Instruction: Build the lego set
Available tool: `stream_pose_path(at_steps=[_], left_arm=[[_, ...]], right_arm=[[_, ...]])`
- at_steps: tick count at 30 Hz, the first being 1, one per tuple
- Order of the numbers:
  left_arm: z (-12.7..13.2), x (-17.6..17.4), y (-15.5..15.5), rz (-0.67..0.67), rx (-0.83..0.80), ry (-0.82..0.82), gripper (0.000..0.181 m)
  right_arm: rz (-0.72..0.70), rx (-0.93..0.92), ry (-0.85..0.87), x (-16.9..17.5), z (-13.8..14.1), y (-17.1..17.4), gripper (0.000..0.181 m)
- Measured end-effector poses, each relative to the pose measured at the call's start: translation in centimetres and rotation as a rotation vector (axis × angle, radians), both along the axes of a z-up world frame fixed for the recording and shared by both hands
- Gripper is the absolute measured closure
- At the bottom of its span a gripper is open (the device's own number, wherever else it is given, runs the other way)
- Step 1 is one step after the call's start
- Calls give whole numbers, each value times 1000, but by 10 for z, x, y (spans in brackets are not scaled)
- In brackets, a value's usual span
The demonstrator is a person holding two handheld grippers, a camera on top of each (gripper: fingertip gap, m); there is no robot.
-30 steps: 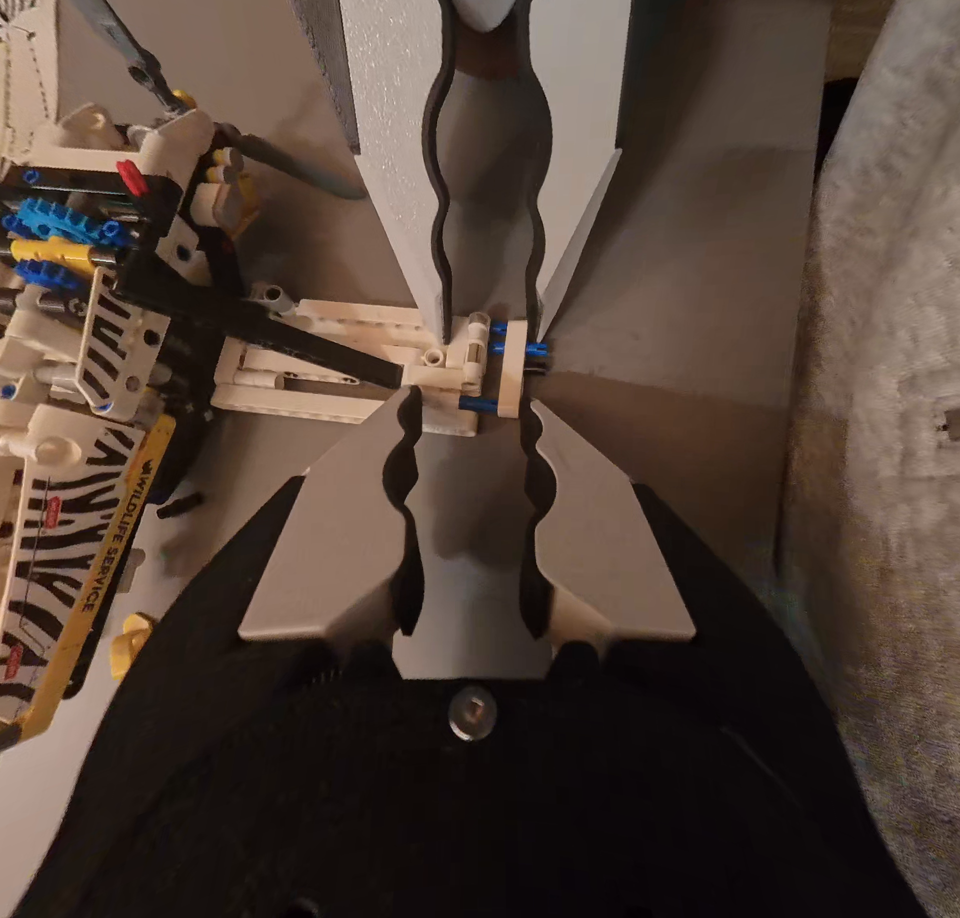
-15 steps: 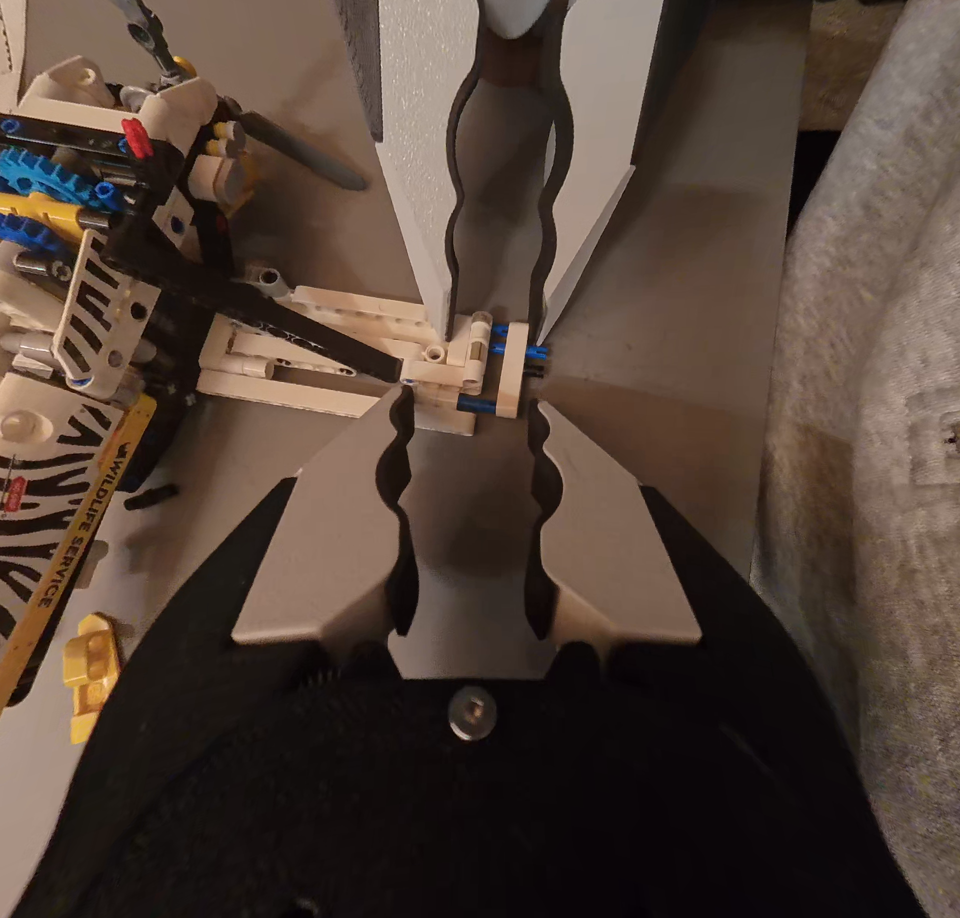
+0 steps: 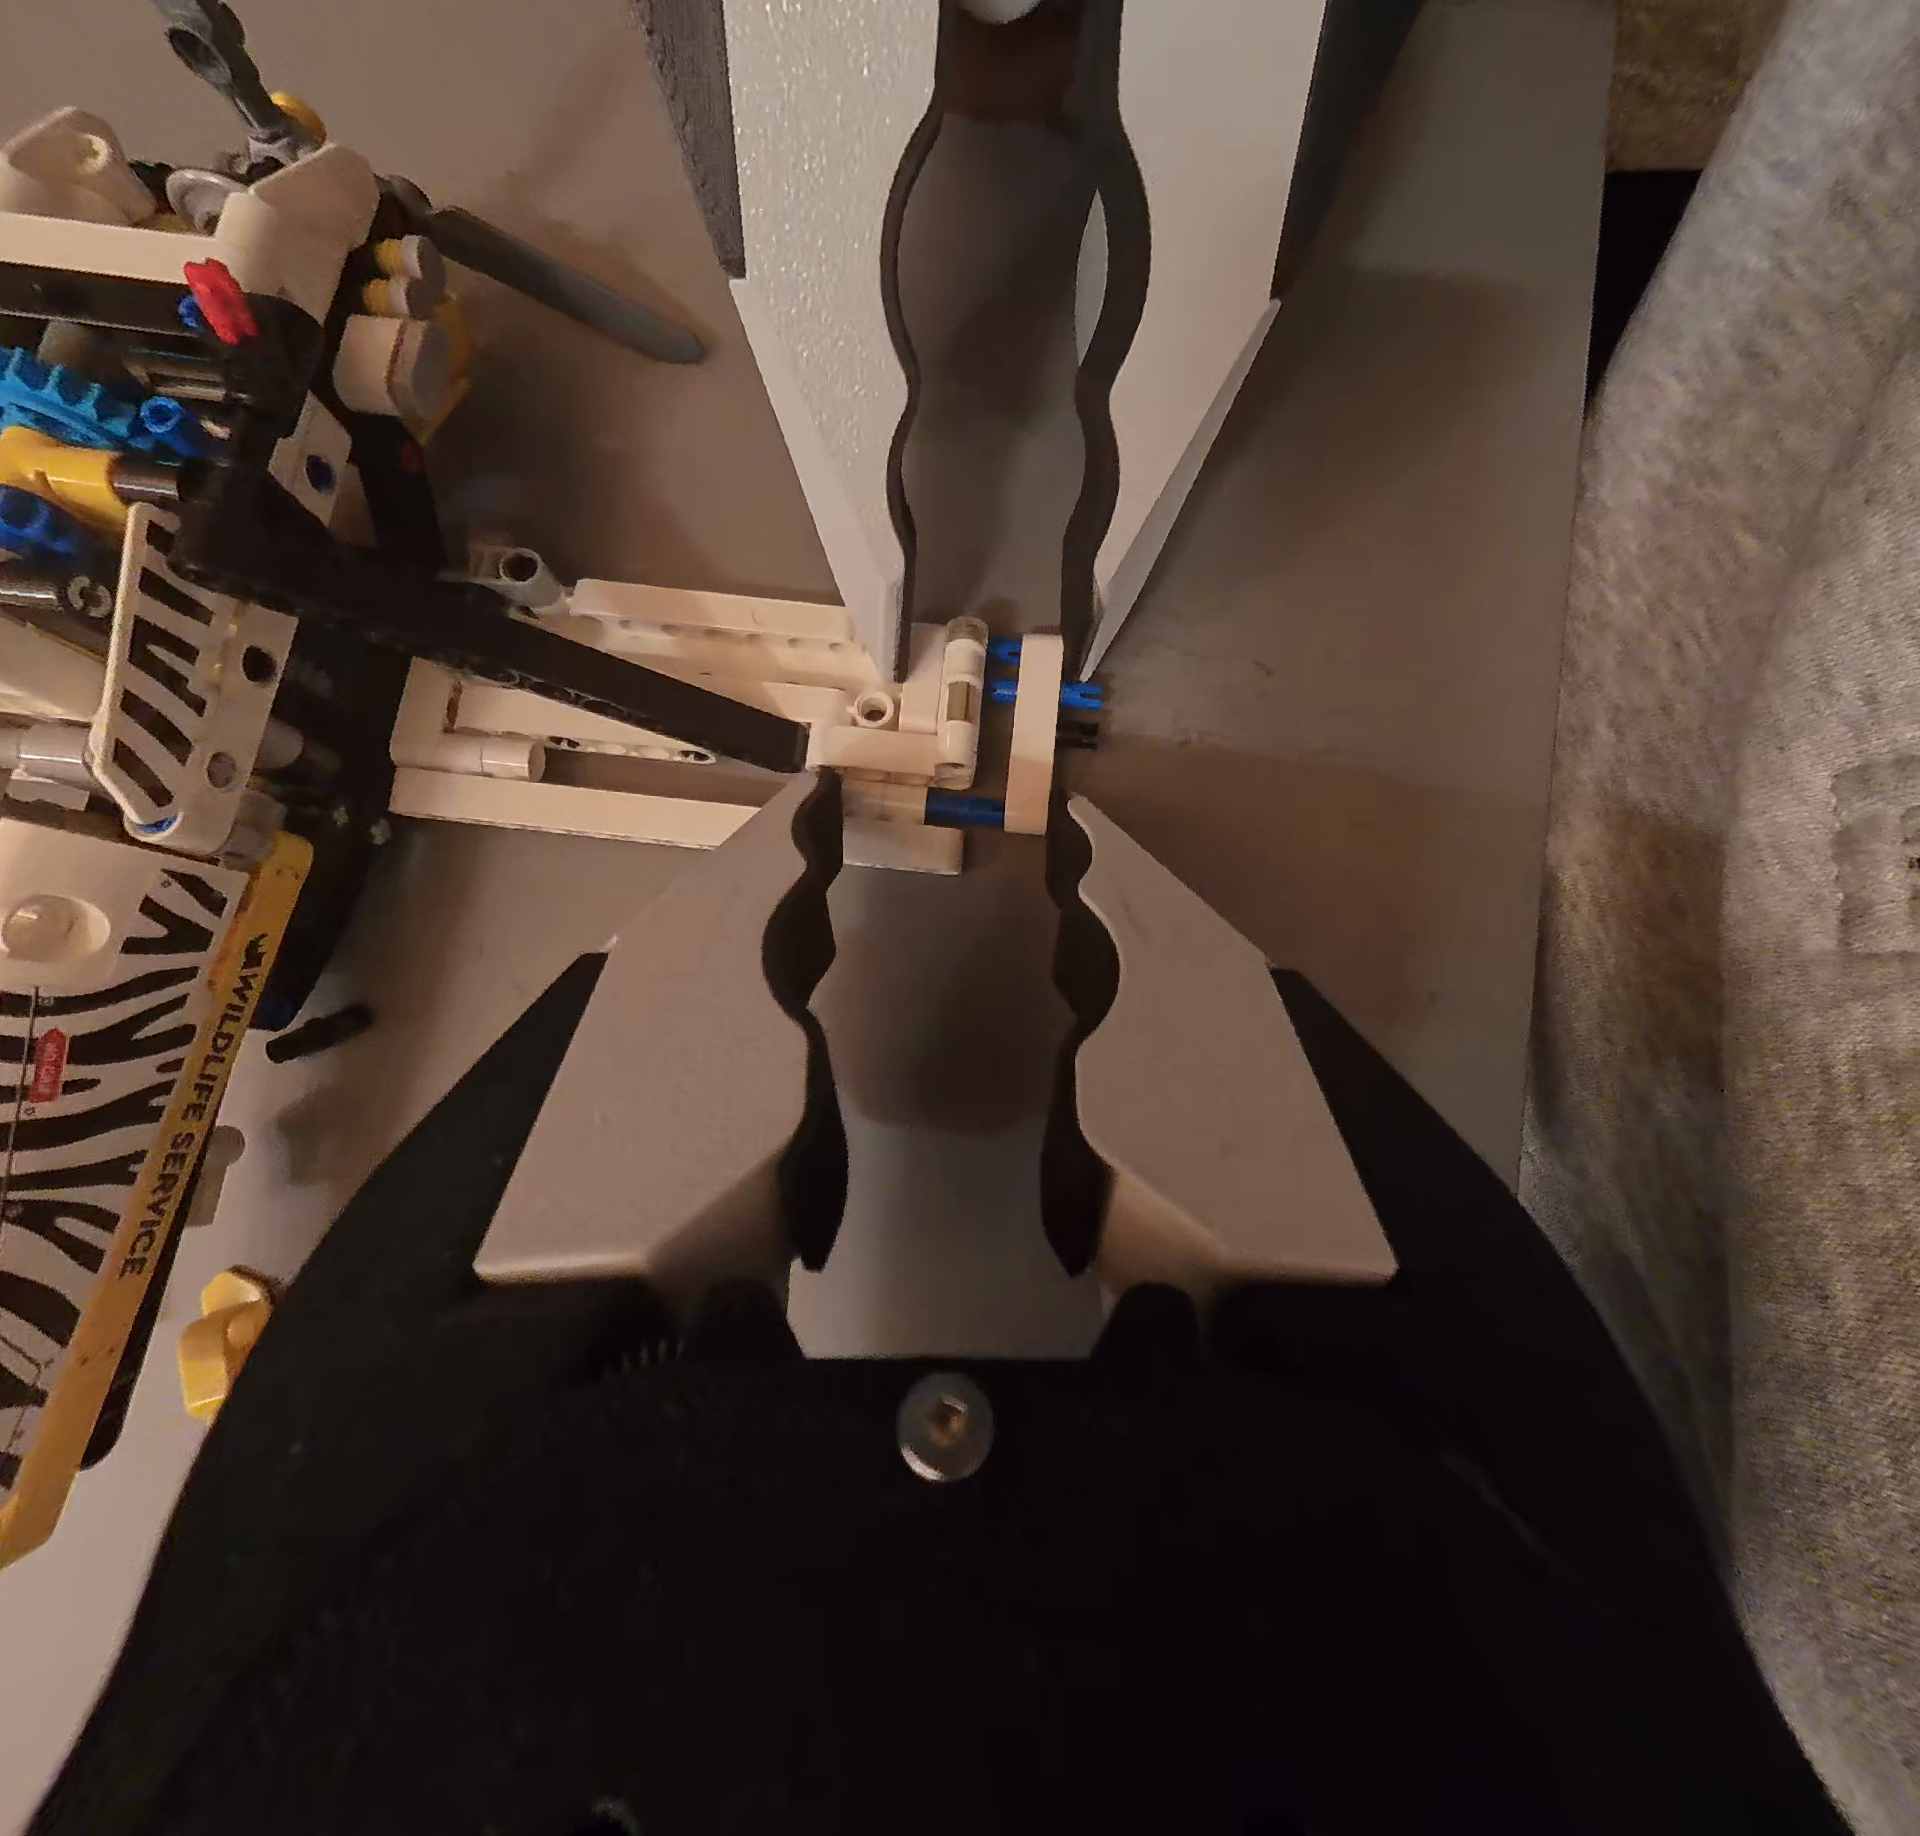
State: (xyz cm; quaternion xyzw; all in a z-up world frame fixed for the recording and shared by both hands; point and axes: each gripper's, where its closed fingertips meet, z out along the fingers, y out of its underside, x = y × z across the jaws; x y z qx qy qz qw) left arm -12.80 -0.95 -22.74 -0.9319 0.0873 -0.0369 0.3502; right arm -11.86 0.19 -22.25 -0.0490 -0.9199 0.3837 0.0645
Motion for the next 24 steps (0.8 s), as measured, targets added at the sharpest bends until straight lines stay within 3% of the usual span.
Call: stream_pose_path(at_steps=[8, 14, 24], left_arm=[[0, 1, -1, -5, 18, -8, 143], [4, 5, -1, -16, 7, -130, 139], [1, 1, -1, -20, -27, -60, 144]], right_arm=[[10, -56, -7, 0, 1, 0, 153], [10, -60, -9, 1, 1, 0, 153], [2, -47, 8, 0, 1, 0, 151]])
